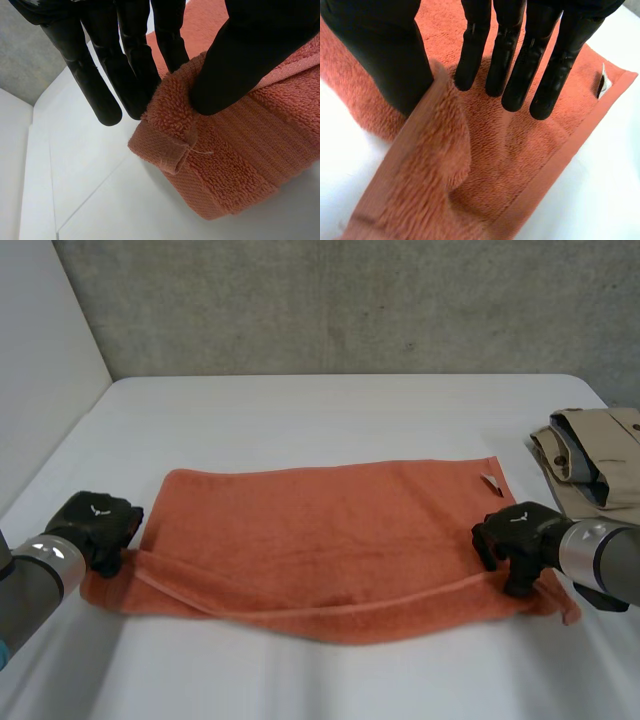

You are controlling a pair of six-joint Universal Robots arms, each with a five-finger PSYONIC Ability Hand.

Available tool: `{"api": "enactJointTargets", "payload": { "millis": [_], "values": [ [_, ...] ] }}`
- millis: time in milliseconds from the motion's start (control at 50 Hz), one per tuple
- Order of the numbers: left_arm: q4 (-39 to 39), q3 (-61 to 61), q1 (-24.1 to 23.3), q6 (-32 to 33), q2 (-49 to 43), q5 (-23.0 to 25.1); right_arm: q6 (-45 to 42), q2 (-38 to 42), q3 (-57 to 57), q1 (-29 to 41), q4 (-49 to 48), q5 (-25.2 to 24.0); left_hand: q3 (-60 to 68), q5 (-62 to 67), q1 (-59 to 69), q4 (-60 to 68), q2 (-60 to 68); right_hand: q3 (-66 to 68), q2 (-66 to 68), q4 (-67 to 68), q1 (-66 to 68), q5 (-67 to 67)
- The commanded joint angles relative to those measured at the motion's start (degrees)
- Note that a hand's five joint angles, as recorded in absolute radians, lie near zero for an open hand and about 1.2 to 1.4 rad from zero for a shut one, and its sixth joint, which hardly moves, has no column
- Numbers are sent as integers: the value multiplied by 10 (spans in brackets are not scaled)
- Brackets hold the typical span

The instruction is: Fold the laundry.

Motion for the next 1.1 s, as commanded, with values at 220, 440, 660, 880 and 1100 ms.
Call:
{"api": "enactJointTargets", "payload": {
  "millis": [220,440,660,880,1100],
  "values": [
    [0,17,0,5,-22,-7,-56,-5,9,-27,113,-34,120,142,155,113,116,0,-1,-1,61,-10],
    [-1,22,0,1,-22,-28,-112,-12,69,-66,77,-32,120,142,155,113,116,52,51,51,113,41],
    [-18,16,-20,-13,3,-29,-157,-42,72,-91,11,-29,120,142,155,113,116,329,328,328,391,319],
    [-92,87,-30,-71,261,-27,-122,-238,-143,-86,121,-51,120,142,155,113,116,329,328,328,391,319],
    [-156,171,-22,-72,301,-24,-93,-241,-267,-87,162,-55,120,142,155,113,116,329,328,328,391,319]
  ]
}}
